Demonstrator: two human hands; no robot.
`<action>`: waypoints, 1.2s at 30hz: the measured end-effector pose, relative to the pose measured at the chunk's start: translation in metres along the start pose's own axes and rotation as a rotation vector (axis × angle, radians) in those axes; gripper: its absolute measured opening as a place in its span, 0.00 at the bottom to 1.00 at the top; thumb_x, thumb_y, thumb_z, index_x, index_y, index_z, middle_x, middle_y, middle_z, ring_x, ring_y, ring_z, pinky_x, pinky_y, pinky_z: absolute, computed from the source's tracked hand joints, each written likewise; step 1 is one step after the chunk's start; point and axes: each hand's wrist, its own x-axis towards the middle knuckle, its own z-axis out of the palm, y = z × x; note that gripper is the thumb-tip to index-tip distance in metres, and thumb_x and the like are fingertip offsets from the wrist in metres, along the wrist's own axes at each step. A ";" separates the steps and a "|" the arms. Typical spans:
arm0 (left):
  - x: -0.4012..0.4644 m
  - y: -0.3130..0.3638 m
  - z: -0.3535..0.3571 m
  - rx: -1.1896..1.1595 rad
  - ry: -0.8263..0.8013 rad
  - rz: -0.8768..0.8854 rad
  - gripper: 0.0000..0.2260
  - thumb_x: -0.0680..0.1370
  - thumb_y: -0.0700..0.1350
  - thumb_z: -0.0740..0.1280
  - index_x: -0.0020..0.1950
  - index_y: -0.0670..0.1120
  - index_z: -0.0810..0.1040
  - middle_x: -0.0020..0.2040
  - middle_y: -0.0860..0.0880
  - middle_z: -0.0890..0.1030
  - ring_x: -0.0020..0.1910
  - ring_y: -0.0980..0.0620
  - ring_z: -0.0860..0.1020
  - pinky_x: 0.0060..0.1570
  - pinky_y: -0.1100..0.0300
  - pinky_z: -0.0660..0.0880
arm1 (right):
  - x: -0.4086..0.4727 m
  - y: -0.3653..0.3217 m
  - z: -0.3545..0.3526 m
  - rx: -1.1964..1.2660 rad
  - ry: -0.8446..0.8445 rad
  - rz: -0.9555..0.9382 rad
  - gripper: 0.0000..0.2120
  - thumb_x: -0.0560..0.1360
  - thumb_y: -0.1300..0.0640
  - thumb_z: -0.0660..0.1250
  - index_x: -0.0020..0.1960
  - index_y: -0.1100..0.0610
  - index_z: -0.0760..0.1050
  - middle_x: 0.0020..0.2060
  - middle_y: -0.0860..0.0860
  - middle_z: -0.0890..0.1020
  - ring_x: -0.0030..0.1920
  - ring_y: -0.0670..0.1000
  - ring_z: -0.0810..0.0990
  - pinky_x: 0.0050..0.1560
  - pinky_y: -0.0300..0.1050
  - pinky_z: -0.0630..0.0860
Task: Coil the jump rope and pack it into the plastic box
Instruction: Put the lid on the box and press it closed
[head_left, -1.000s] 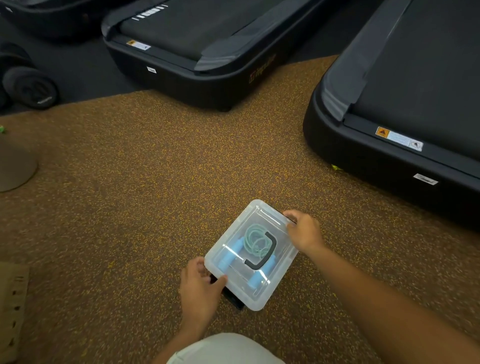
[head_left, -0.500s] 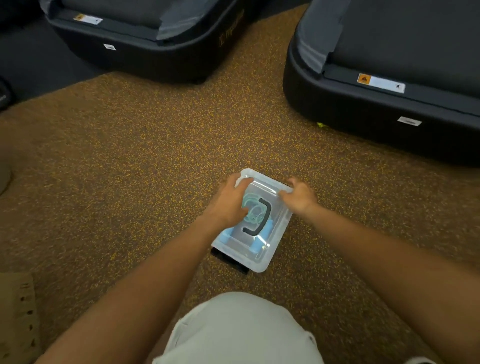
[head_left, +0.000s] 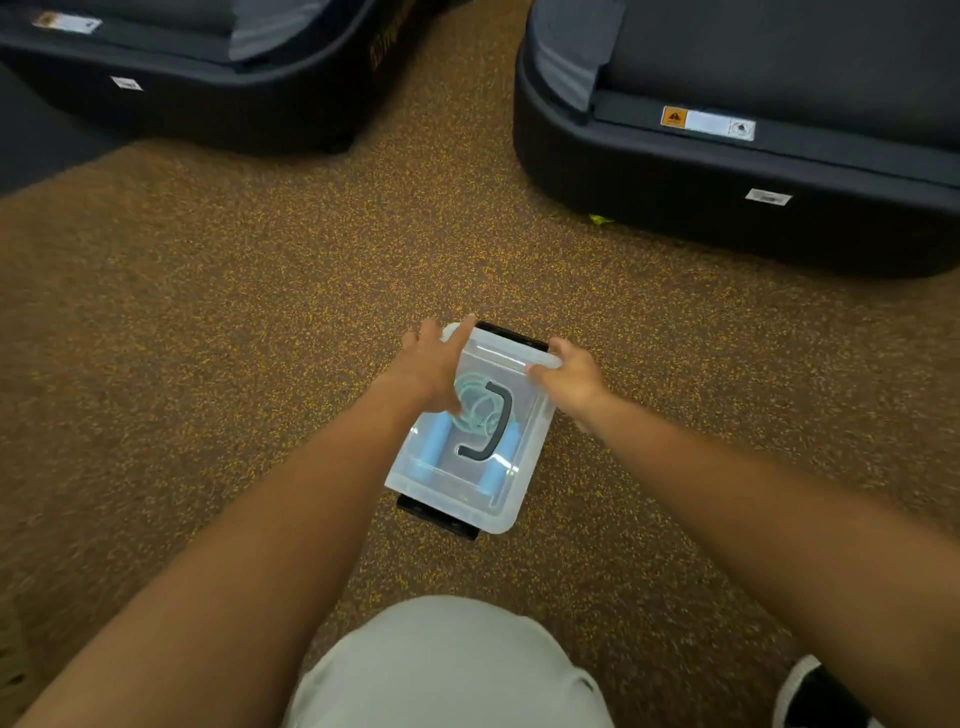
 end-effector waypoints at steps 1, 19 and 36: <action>0.001 0.001 -0.003 0.001 -0.012 -0.008 0.60 0.67 0.47 0.83 0.83 0.58 0.41 0.80 0.37 0.54 0.77 0.32 0.56 0.71 0.36 0.65 | 0.000 0.001 0.001 0.040 0.003 0.006 0.33 0.81 0.61 0.69 0.82 0.56 0.60 0.77 0.56 0.71 0.71 0.59 0.76 0.60 0.45 0.74; 0.026 0.001 -0.026 0.110 -0.167 -0.020 0.65 0.59 0.53 0.86 0.81 0.63 0.42 0.81 0.37 0.51 0.74 0.28 0.65 0.67 0.34 0.72 | 0.000 0.027 0.018 0.097 0.020 -0.142 0.38 0.76 0.61 0.75 0.78 0.41 0.63 0.71 0.51 0.70 0.63 0.55 0.78 0.49 0.46 0.83; 0.006 -0.018 -0.007 -0.060 0.015 0.100 0.55 0.64 0.52 0.84 0.81 0.62 0.51 0.77 0.39 0.61 0.74 0.35 0.67 0.70 0.41 0.70 | -0.010 0.025 0.016 0.141 -0.010 -0.146 0.33 0.77 0.58 0.75 0.76 0.43 0.65 0.70 0.54 0.77 0.65 0.56 0.81 0.63 0.62 0.81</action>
